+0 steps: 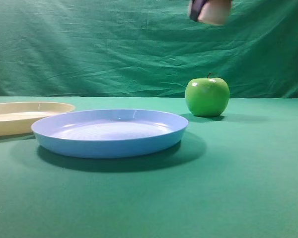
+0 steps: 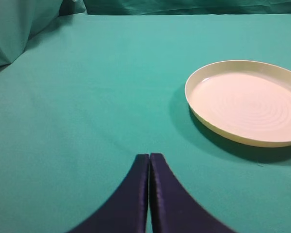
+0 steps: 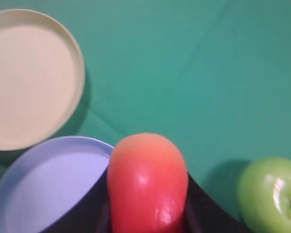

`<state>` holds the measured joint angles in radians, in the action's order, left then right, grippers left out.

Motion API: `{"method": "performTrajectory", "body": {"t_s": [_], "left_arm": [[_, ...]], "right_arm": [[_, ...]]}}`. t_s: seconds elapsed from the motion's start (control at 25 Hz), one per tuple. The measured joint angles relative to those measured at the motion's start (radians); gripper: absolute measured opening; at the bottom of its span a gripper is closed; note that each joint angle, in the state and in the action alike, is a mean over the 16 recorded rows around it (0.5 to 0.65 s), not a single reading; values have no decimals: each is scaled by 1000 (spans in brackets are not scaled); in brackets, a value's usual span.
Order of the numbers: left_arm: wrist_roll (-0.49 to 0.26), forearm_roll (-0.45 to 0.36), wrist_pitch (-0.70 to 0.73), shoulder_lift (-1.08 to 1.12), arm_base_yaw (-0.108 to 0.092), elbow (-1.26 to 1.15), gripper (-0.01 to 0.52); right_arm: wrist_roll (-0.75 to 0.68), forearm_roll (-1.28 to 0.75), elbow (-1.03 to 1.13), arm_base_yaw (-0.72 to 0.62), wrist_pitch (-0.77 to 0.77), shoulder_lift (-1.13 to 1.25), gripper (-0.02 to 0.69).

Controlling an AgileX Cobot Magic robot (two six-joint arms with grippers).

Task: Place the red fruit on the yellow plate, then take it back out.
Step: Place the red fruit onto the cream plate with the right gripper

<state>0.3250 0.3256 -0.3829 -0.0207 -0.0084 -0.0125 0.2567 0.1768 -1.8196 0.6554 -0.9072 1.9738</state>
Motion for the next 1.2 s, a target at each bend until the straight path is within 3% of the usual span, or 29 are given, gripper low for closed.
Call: {"method": "performTrajectory", "body": {"t_s": [0.32,0.68,1.2], "left_arm": [[0,0,0,0,0,0,0],[0,0,0,0,0,0,0],[0,0,0,0,0,0,0]], "right_arm": [[97,86,-193,132,74,221,203],[229,179,-236,195,251,372,233],[332,211,-236,209,343,444,571]]}}
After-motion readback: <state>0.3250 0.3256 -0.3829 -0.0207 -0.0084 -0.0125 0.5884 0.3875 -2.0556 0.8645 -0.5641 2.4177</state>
